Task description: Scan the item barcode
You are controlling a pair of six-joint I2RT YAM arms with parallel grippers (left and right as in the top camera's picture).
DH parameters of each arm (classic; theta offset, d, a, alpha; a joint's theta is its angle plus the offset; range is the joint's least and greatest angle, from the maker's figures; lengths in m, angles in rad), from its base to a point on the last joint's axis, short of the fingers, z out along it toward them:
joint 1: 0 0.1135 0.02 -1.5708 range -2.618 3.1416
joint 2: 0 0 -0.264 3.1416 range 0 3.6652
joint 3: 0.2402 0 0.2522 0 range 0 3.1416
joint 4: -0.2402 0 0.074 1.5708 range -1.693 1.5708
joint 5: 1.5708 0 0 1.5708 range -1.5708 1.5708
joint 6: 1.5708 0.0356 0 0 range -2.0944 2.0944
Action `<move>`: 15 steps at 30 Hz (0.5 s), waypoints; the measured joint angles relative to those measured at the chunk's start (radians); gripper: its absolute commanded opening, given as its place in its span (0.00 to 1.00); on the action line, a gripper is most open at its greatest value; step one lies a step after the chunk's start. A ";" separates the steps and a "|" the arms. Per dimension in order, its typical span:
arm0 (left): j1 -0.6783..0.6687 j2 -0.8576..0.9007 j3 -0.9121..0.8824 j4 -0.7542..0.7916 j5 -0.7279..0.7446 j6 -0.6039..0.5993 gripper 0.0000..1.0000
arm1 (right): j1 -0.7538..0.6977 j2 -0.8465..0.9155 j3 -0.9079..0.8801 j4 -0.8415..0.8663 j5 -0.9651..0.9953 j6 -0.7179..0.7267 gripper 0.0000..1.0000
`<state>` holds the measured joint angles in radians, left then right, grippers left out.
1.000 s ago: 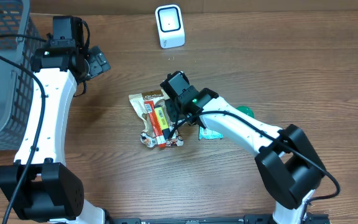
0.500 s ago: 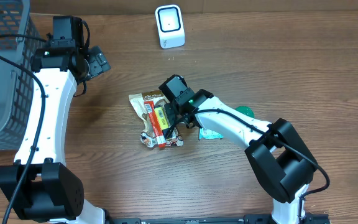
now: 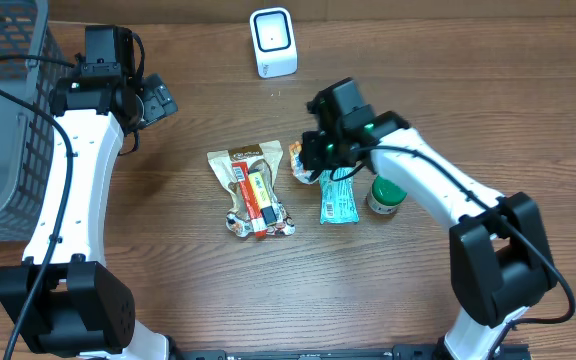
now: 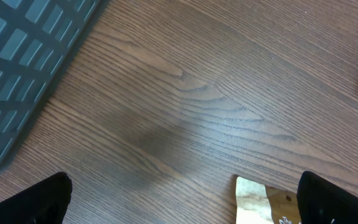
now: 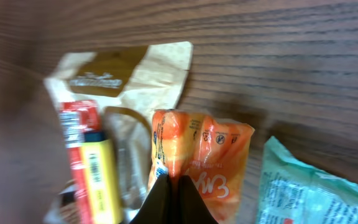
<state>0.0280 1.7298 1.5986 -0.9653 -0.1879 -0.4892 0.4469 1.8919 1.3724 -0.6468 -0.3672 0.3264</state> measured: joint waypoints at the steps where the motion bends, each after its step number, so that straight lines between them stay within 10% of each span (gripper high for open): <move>1: 0.000 0.000 0.000 0.000 0.000 0.000 1.00 | -0.018 0.000 0.000 0.005 -0.043 0.005 0.04; 15: 0.000 0.000 0.000 0.000 0.000 0.000 1.00 | -0.074 -0.003 -0.327 0.572 -0.343 0.186 0.04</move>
<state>0.0280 1.7298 1.5986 -0.9653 -0.1879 -0.4892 0.3729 1.8893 1.0451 -0.0746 -0.7101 0.5125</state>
